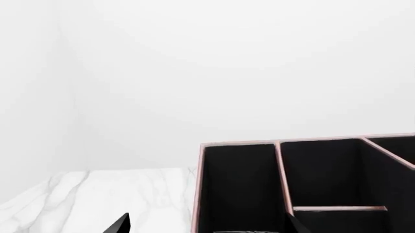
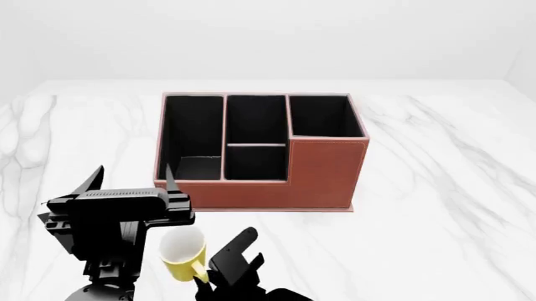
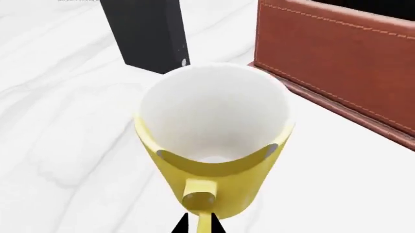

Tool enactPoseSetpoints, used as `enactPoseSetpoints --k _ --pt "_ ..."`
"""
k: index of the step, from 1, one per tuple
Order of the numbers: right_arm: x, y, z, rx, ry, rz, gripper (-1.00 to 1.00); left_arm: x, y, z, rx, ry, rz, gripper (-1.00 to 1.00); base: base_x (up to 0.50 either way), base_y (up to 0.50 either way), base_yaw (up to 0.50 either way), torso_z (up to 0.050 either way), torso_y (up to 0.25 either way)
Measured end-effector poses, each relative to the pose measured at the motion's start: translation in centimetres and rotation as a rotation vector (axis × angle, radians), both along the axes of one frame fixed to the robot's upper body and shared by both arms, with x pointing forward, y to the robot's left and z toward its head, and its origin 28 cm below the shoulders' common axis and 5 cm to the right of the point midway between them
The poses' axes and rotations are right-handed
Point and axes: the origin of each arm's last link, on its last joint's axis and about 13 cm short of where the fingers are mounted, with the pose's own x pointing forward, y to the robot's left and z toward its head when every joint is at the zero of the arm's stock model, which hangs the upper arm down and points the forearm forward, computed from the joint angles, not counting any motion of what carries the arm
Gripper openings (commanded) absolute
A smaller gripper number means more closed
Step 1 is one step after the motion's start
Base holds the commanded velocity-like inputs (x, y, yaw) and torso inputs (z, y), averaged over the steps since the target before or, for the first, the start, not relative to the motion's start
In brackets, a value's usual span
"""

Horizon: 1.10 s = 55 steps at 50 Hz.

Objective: Pick up the yellow and white mug and place it to the right of the caddy.

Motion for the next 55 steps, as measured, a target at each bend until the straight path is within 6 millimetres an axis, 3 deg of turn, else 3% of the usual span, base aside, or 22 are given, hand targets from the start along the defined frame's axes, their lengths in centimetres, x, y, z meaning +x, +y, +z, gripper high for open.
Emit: enactPoseSetpoints --k 21,55 --pt "-2.0 -3.4 2.2 -0.014 -0.093 -0.131 -1.00 -0.3 0.2 0.2 -0.003 -0.007 0.010 1.00 0.00 0.00 0.00 0.000 0.000" --pt "-4.6 -11.3 4.3 -0.038 -0.176 -0.490 -1.00 -0.5 0.2 0.5 -0.001 -0.016 0.018 1.00 0.00 0.00 0.00 0.000 0.001"
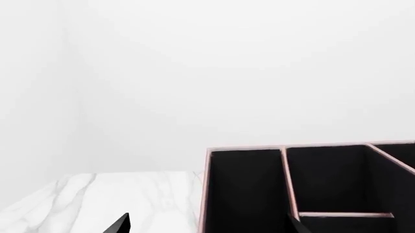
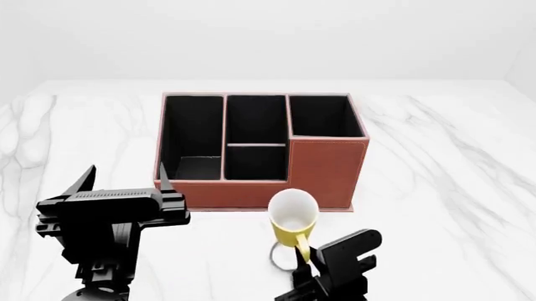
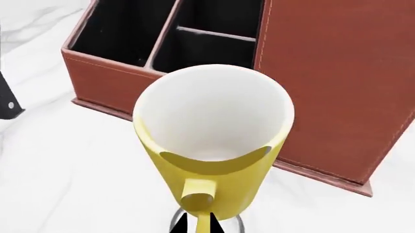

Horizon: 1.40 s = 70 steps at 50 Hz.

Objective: Pick up the yellow and white mug and place it to the right of the caddy.

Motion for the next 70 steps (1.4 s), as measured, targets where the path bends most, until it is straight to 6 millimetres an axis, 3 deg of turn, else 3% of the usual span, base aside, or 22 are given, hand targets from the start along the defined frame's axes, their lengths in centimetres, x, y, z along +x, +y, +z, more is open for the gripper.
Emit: enactPoseSetpoints --k 18,34,56,70 --pt "-0.8 -3.7 0.8 -0.022 -0.032 -0.223 -1.00 0.0 0.0 0.1 0.003 0.000 0.002 1.00 0.00 0.00 0.00 0.000 0.001" --pt "-0.2 -6.1 1.2 -0.057 -0.049 -0.395 -1.00 0.0 0.0 0.1 0.003 0.000 0.003 1.00 0.00 0.00 0.00 0.000 0.001" --pt "1.9 -8.3 1.5 -0.057 -0.054 -0.542 -1.00 -0.1 0.1 0.1 0.001 -0.004 0.006 1.00 0.00 0.00 0.00 0.000 0.000" --pt "5.1 -9.5 1.3 -0.038 -0.049 -0.570 -1.00 -0.1 0.1 0.2 0.002 -0.006 0.006 1.00 0.00 0.00 0.00 0.000 0.001"
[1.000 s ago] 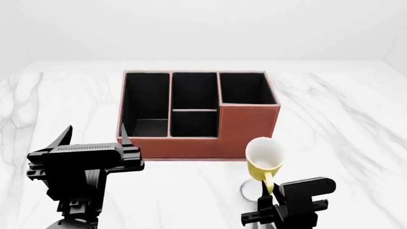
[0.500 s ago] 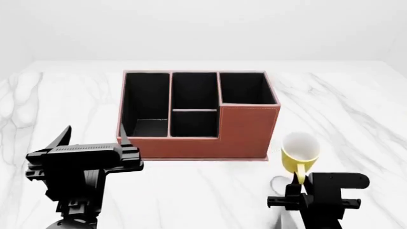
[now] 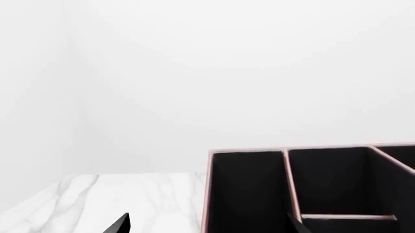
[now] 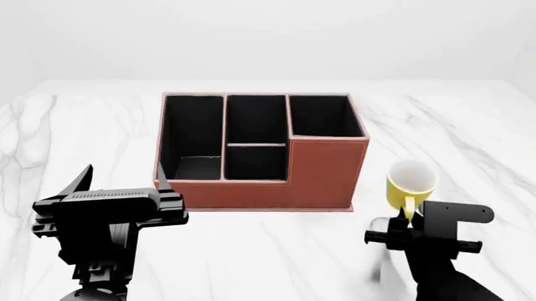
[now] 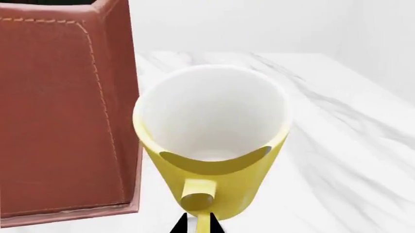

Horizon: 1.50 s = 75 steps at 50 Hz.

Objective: Pick up the yellow and white mug and place it to the right of the caddy.

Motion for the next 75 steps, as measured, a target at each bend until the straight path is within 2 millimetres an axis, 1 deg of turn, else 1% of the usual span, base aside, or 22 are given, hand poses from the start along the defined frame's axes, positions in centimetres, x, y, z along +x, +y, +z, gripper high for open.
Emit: enactPoseSetpoints --k 26,44,55,75 --pt "6.3 -1.1 -1.2 0.013 0.036 -0.022 -1.00 0.0 0.0 0.0 0.004 0.001 0.001 1.00 0.00 0.00 0.00 0.000 0.000" --pt "9.9 -1.3 -2.1 0.007 0.050 -0.032 -1.00 0.0 0.0 0.0 0.005 0.001 0.002 1.00 0.00 0.00 0.00 0.000 0.001" --pt "10.4 -1.1 -2.5 0.004 0.077 -0.028 -1.00 0.0 0.0 0.0 0.006 0.002 0.002 1.00 0.00 0.00 0.00 0.000 0.000" --pt "9.7 -1.0 -3.8 0.021 0.151 -0.025 -1.00 -0.1 -0.1 0.0 0.006 0.001 0.001 1.00 0.00 0.00 0.00 0.000 0.001"
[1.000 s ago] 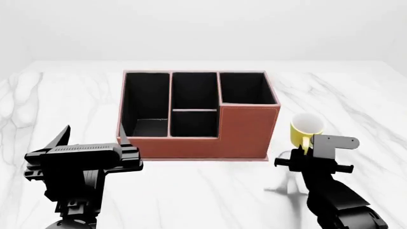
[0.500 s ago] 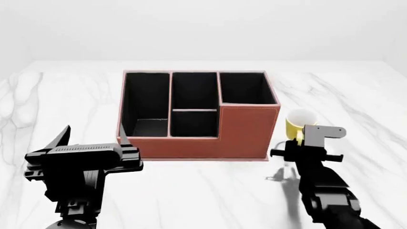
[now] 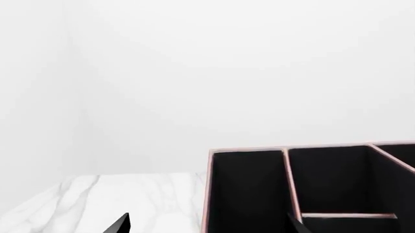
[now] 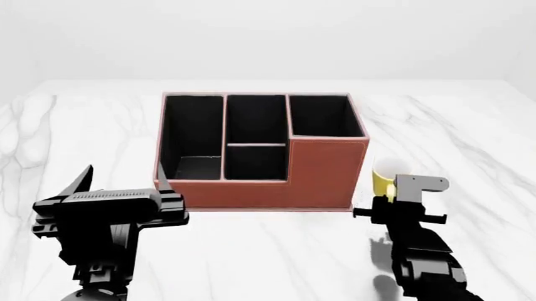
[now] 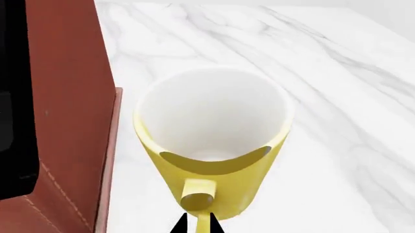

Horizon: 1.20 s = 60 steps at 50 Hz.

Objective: Pick up the yellow and white mug and place it to the right of the caddy.

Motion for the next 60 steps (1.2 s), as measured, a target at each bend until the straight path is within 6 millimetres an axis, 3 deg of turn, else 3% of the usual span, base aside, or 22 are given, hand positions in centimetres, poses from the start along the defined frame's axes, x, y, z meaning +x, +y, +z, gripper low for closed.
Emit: enactPoseSetpoints --k 39,40,60 --pt "-0.47 0.14 -0.58 0.021 0.063 -0.002 -1.00 -0.07 -0.01 0.08 0.000 -0.003 -0.002 1.00 0.00 0.00 0.00 0.000 0.001" --pt "-0.46 0.14 -0.57 0.021 0.064 -0.002 1.00 -0.08 -0.01 0.07 0.000 -0.003 -0.002 1.00 0.00 0.00 0.00 0.000 0.000" --pt "-0.39 0.27 -0.54 0.016 0.060 0.011 1.00 -0.16 0.01 0.06 -0.001 -0.003 -0.002 1.00 0.00 0.00 0.00 0.000 0.000"
